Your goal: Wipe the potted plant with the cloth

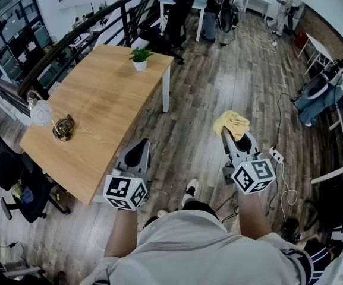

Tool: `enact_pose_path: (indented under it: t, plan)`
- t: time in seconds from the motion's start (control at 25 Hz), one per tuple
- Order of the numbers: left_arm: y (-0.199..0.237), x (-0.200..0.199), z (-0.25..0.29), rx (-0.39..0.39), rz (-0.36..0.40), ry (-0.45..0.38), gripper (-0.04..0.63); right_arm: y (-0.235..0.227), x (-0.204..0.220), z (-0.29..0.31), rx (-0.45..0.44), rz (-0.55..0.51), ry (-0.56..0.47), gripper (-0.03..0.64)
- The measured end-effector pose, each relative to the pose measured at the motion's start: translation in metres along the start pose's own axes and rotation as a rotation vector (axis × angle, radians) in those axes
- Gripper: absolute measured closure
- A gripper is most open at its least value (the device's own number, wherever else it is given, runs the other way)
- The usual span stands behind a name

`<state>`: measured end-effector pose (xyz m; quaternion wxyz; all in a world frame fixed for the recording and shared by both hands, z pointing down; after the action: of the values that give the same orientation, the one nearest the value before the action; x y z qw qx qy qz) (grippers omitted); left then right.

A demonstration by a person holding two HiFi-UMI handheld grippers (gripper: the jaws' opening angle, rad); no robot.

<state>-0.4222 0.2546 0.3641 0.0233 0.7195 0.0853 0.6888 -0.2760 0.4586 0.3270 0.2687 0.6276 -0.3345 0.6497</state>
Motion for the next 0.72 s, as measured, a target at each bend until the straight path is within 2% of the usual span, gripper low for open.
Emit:
enact_pose_path:
  t: [0.72]
  plan:
    - [0.015,0.013,0.012,-0.006,-0.037,0.032,0.578,0.002,0.012,0.025,-0.029,0.014,0.023,0.443]
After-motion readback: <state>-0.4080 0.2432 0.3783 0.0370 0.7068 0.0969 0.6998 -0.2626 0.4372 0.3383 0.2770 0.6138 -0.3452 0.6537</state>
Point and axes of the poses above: the fingertips, and each gripper's own axes: z forward along the fingers, y to its left, x out of its underside, the point moved 1 cm from there along -z, backward along the fingers, and after that the axes turned 6 degrees about x, right-handed, at the moved point
